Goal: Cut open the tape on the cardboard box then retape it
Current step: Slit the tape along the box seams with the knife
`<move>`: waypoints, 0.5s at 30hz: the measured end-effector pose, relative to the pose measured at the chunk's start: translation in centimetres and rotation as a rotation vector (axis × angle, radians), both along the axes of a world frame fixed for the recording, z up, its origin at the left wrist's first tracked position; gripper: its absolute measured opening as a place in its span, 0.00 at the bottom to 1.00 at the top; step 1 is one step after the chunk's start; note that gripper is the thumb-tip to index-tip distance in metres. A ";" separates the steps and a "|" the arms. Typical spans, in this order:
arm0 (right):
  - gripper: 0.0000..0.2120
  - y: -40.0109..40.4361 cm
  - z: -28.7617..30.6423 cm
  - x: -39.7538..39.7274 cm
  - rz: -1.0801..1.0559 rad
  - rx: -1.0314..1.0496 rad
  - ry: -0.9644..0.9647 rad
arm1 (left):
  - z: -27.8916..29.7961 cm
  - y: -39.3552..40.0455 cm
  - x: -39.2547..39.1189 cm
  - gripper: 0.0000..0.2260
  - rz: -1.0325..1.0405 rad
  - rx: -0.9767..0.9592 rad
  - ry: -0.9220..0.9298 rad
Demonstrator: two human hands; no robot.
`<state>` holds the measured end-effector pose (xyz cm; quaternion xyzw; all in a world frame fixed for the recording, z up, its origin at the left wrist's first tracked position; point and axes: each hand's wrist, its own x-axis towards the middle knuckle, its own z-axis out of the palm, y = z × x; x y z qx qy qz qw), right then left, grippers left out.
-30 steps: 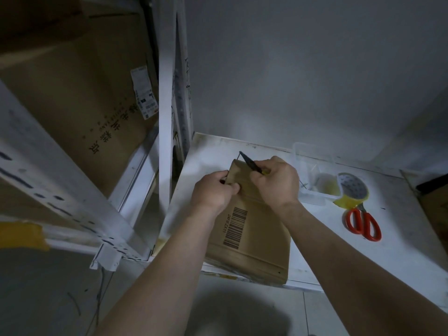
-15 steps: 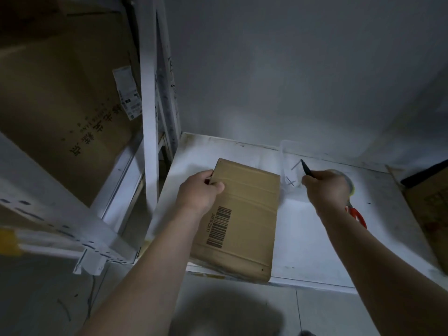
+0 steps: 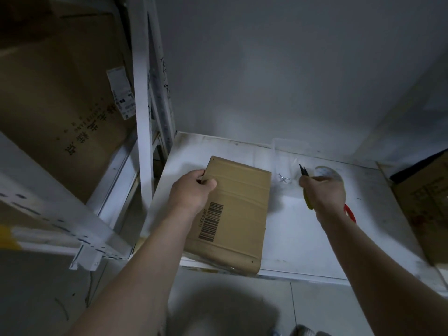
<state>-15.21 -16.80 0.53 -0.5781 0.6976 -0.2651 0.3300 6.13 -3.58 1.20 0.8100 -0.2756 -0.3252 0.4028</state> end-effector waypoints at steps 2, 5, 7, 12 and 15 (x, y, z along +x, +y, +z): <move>0.09 1.5 -0.8 -0.7 0.043 -0.008 0.034 | 0.2 0.6 -0.3 0.12 -0.008 0.014 -0.024; 0.08 3.6 -3.3 -1.9 0.127 0.020 0.142 | 0.5 1.7 -0.9 0.11 -0.011 0.015 0.009; 0.08 4.5 -5.1 -2.6 0.177 0.093 0.229 | 0.5 2.5 -1.2 0.13 0.015 0.001 0.074; 0.12 4.8 -7.4 -3.1 0.215 0.128 0.413 | 0.4 3.9 -2.0 0.16 0.035 -0.024 0.248; 0.13 4.4 -7.9 -3.0 0.243 0.069 0.509 | 0.1 4.7 -2.0 0.14 0.040 -0.043 0.293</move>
